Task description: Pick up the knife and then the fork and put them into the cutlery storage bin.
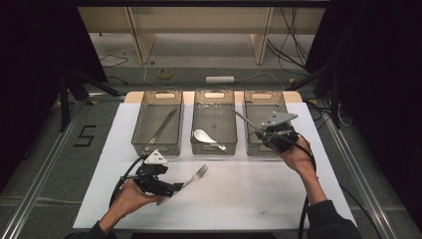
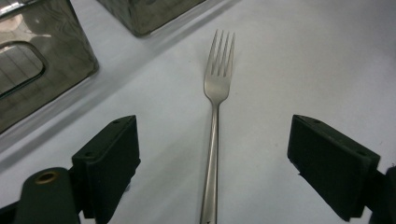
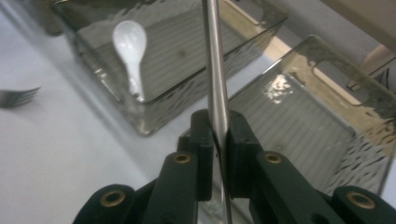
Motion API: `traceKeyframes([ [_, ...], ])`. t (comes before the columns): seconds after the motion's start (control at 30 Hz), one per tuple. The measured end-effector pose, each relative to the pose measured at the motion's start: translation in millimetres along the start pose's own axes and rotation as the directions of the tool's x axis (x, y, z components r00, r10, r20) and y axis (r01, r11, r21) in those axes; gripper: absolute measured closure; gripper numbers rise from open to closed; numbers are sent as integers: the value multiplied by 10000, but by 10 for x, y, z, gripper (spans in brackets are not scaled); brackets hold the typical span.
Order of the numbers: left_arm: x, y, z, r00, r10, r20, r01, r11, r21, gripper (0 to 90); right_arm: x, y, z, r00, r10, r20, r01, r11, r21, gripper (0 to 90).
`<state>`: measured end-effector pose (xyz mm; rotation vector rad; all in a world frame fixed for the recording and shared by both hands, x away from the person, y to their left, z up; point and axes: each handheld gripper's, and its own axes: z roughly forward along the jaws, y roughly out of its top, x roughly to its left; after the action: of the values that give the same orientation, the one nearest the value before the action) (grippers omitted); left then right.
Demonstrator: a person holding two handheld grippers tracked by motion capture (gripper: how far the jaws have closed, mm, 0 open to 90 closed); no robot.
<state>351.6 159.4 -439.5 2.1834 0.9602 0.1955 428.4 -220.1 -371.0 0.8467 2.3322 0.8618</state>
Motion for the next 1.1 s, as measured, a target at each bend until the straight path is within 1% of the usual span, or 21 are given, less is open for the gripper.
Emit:
traceKeyframes([
  [0.1,-8,-3,-19,10000,22,-21,-23,9997,-234,164,-118,82,58,9991,395,124,-394,9992,-37,840],
  [0.17,-7,-8,-24,10000,0,-28,-1,9992,-388,164,-189,128,95,9983,563,163,-563,9984,-19,840],
  [0.2,-7,-8,-24,10000,0,-28,-1,9992,-388,163,-189,128,95,9983,563,163,-563,9984,-19,840],
  [0.23,-3,-11,-26,10000,-3,-20,2,9992,-391,163,-252,172,132,9968,765,219,-765,9971,-22,840],
  [0.27,-3,-14,-27,10000,-40,-22,39,9993,-382,163,-287,190,153,9964,820,214,-820,9966,-33,841],
  [0.33,0,-18,-26,10000,-49,-46,47,9994,-344,163,-345,225,200,9949,980,234,-981,9952,10,840],
  [0.43,0,-16,-31,10000,-44,-74,41,9991,-414,163,-407,267,270,9923,1198,308,-1201,9927,91,840],
  [0.53,2,-17,-30,10000,-38,-59,35,9991,-416,163,-493,295,352,9866,1592,360,-1597,9871,112,840],
  [0.6,2,-20,-27,10000,-68,-53,66,9991,-408,163,-548,301,401,9811,1895,388,-1902,9817,141,840],
  [0.67,3,-20,-30,10000,-9,-58,6,9990,-441,163,-592,300,446,9771,2077,453,-2089,9777,227,840],
  [0.77,-1,-17,-37,10000,-3,-53,1,9988,-491,163,-652,285,518,9682,2444,534,-2463,9686,325,840],
  [0.8,-1,-17,-37,10000,-3,-53,1,9988,-491,163,-652,285,518,9682,2444,534,-2463,9686,325,840],
  [0.83,-2,-18,-36,10000,-17,-56,14,9988,-496,163,-672,269,561,9631,2619,618,-2647,9633,441,839],
  [0.93,-8,-20,-31,10000,-4,-51,1,9985,-542,163,-695,239,622,9574,2794,734,-2836,9573,557,839],
  [1.03,-10,-18,-33,10000,3,-52,-6,9985,-545,163,-725,207,679,9488,3038,869,-3099,9483,685,839],
  [1.1,-6,-19,-31,10000,-7,-42,5,9985,-539,163,-744,190,710,9455,3137,877,-3201,9446,726,839],
])
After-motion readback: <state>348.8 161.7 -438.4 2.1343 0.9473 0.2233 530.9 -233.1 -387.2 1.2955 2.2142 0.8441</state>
